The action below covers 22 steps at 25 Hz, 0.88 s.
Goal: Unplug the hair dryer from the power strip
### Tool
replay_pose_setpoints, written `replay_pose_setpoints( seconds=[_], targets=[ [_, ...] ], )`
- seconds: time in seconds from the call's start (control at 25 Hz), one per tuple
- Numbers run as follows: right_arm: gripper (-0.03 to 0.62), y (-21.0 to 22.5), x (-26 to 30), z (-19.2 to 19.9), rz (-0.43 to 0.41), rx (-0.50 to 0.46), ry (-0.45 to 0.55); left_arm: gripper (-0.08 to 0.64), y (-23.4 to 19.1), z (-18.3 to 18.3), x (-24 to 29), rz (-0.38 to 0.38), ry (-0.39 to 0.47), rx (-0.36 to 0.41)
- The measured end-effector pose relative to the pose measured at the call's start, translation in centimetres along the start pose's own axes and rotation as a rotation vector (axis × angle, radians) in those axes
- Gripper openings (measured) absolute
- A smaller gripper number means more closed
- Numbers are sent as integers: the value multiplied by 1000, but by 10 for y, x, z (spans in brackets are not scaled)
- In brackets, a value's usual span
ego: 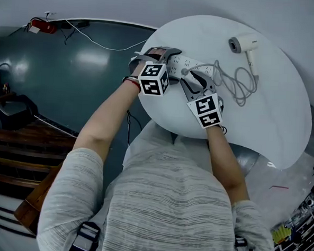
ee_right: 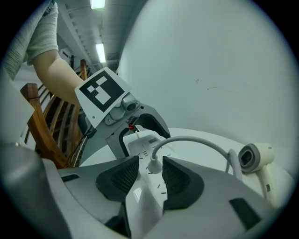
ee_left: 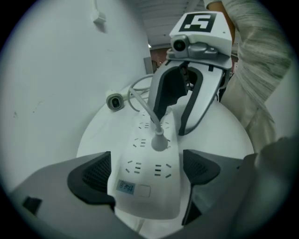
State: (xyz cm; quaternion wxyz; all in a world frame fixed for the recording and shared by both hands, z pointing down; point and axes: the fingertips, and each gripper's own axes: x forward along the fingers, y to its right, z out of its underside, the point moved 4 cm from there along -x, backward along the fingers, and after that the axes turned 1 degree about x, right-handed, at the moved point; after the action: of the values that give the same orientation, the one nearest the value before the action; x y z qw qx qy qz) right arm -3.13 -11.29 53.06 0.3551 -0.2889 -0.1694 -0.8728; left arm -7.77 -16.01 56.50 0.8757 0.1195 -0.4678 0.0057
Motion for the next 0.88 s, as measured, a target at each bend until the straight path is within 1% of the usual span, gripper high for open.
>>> replay_pose_setpoints(
  seconds=[0.12, 0.24, 0.32, 0.48, 0.6, 0.68, 0.8, 0.88],
  targets=[
    [150, 2, 6, 2, -1, -3, -20, 474, 2, 4, 13, 60, -31, 20],
    [149, 4, 12, 3, 7, -17, -45, 476, 2, 7, 18, 90, -38, 23],
    [149, 6, 15, 2, 14, -25, -51, 476, 0, 5, 19, 91, -27, 30],
    [149, 9, 19, 1, 19, -54, -56, 476, -1, -12, 21, 83, 38, 53],
    [147, 6, 20, 2, 11, -93, -72, 474, 4, -14, 28, 123, 26, 95],
    [147, 4, 21, 2, 6, -116, -78, 474, 6, -12, 29, 143, 27, 105],
    [126, 6, 22, 2, 9, -145, -82, 475, 5, -12, 29, 144, 41, 115],
    [110, 7, 22, 2, 6, -182, -89, 474, 6, -13, 29, 140, 44, 117]
  ],
)
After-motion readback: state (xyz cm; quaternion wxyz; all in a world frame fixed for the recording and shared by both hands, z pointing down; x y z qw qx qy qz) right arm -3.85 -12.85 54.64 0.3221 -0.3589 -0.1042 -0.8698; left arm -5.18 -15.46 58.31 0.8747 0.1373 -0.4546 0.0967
